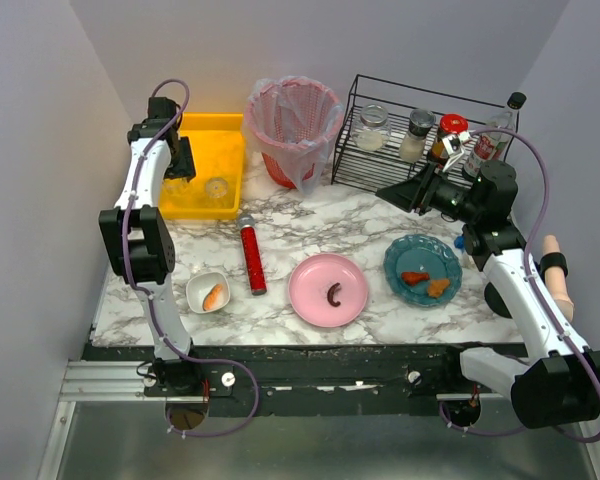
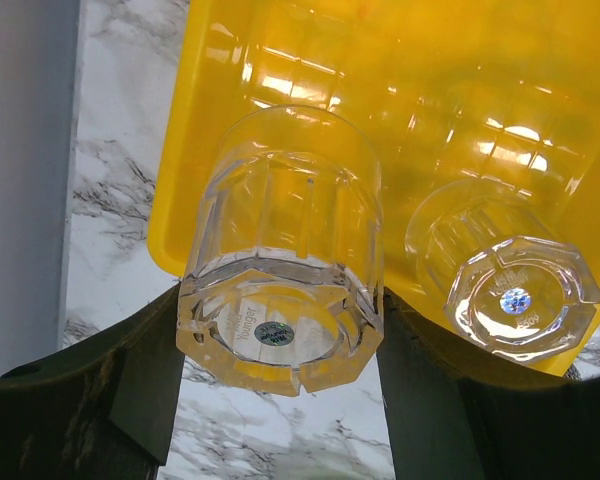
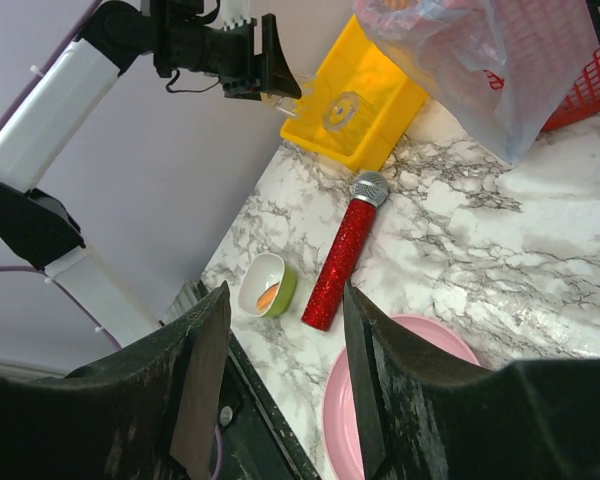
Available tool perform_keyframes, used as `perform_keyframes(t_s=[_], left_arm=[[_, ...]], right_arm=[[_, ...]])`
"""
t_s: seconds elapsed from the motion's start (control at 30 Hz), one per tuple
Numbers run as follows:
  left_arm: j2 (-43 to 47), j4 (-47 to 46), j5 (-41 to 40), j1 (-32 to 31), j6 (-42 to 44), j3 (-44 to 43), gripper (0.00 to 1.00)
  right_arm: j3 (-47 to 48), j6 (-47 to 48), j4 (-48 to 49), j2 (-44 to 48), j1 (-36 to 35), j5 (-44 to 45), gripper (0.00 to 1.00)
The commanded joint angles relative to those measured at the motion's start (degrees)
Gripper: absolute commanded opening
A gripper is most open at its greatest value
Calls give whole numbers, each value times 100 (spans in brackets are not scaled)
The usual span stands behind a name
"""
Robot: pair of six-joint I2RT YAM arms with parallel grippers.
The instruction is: Clear the kitchen counter
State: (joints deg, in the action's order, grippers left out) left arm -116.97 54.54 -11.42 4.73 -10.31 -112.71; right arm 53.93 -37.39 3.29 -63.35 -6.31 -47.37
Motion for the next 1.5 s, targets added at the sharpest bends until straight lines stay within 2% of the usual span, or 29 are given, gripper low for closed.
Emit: perform_keyframes(t_s=[0.0, 0.27, 0.43, 0.6, 0.8, 0.83, 0.9, 0.97, 1.2, 1.47], left_arm=[[-19, -14, 166, -60, 73, 248, 0], [-230, -14, 377, -60, 90, 329, 8], [-502, 118, 448, -60, 73, 21, 28], [-713, 258, 421, -60, 99, -155, 43], [-749, 294, 281, -51, 116, -146, 70], [-740, 302, 255, -43, 116, -138, 80], [-714, 303, 246, -51, 116, -129, 91], [-678, 311, 219, -51, 108, -120, 99], [-477, 338, 202, -51, 38, -120, 99], [481, 189, 0, -43, -68, -33, 99]], right_arm=[[-23, 117, -136, -10, 24, 79, 57], [-23, 144, -162, -46, 24, 62, 57], [-23, 179, -206, -54, 24, 79, 57], [-6, 232, -250, -46, 24, 106, 57], [30, 241, -285, -54, 24, 123, 57], [21, 249, -285, -54, 24, 123, 57], [12, 258, -294, -46, 24, 123, 57], [3, 267, -311, -46, 24, 158, 57], [3, 328, -320, -19, 24, 237, 57], [126, 916, -1146, -37, 15, 913, 58]])
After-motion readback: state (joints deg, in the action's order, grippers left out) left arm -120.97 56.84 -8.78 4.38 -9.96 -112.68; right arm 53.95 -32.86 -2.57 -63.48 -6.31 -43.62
